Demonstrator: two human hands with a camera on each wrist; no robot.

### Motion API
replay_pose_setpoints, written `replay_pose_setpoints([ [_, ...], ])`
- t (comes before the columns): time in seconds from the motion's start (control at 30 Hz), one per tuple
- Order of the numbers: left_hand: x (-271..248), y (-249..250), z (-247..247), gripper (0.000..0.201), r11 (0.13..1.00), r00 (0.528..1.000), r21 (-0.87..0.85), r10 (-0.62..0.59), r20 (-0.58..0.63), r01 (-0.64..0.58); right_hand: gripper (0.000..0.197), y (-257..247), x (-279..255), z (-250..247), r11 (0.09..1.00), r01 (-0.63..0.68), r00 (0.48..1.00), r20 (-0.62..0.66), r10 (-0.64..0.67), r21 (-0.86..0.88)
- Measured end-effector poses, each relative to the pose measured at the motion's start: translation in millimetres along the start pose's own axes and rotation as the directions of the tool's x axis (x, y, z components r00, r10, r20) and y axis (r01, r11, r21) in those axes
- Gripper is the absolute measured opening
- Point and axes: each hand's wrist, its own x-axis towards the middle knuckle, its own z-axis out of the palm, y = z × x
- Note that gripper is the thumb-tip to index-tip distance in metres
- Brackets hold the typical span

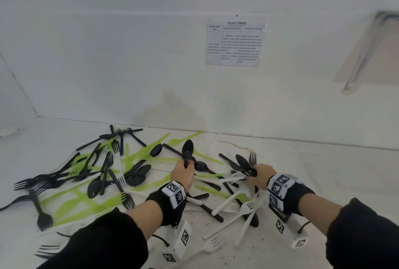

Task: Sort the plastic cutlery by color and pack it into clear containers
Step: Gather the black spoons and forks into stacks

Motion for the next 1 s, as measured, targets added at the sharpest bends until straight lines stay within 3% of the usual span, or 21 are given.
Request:
replay_pose_setpoints([
  [0.13, 5.0, -4.9, 5.1, 0.022, 1.000, 1.000, 0.015, 0.012, 0.004, -0.012, 0.038, 3.8, 2.6, -6.6, 0.996, 0.023, 0.998, -0.051, -0.019, 0.088],
  [0.27, 8.0, -7.2, 9.4, 0.026, 1.000, 1.000, 0.030, 0.009, 0.010, -0.010, 0.050, 9.2, -2.0, -8.3, 0.995, 0.050, 0.999, -0.001, -0.050, 0.082],
  [0.47, 7.6, -10.2, 12.4, 0.026, 0.998, 1.000, 0.060, 0.009, 0.027, -0.011, 0.052, 10.0, -8.9, -2.8, 0.995, 0.080, 0.984, -0.167, -0.068, 0.065],
  [0.57, 7.9, -11.6, 13.1, 0.020, 1.000, 0.999, 0.029, 0.008, 0.037, -0.009, 0.032, 5.6, -12.3, 3.0, 0.997, 0.054, 0.998, -0.008, -0.055, -0.063],
  [0.63, 8.8, -13.4, 13.9, 0.019, 1.000, 0.999, -0.018, -0.008, 0.049, 0.009, 0.029, 0.8, -14.4, 8.4, 0.978, 0.059, 0.996, 0.072, -0.046, -0.198],
  [0.8, 5.4, -12.4, 13.3, 0.019, 0.995, 0.996, -0.093, -0.033, 0.086, 0.041, 0.032, -8.9, -16.9, 2.1, 0.982, 0.052, 0.997, 0.073, -0.039, -0.182],
  [0.9, 3.5, -10.4, 12.2, 0.025, 0.997, 0.997, -0.077, 0.015, 0.081, -0.009, 0.026, -7.0, -14.1, -16.3, 0.981, 0.049, 0.997, 0.072, -0.036, -0.187],
  [1.0, -1.6, -4.8, 10.8, 0.019, 0.991, 0.984, 0.049, 0.114, 0.139, -0.122, 0.029, 0.1, -15.8, -28.5, 0.976, 0.031, 0.994, 0.105, -0.008, -0.217],
])
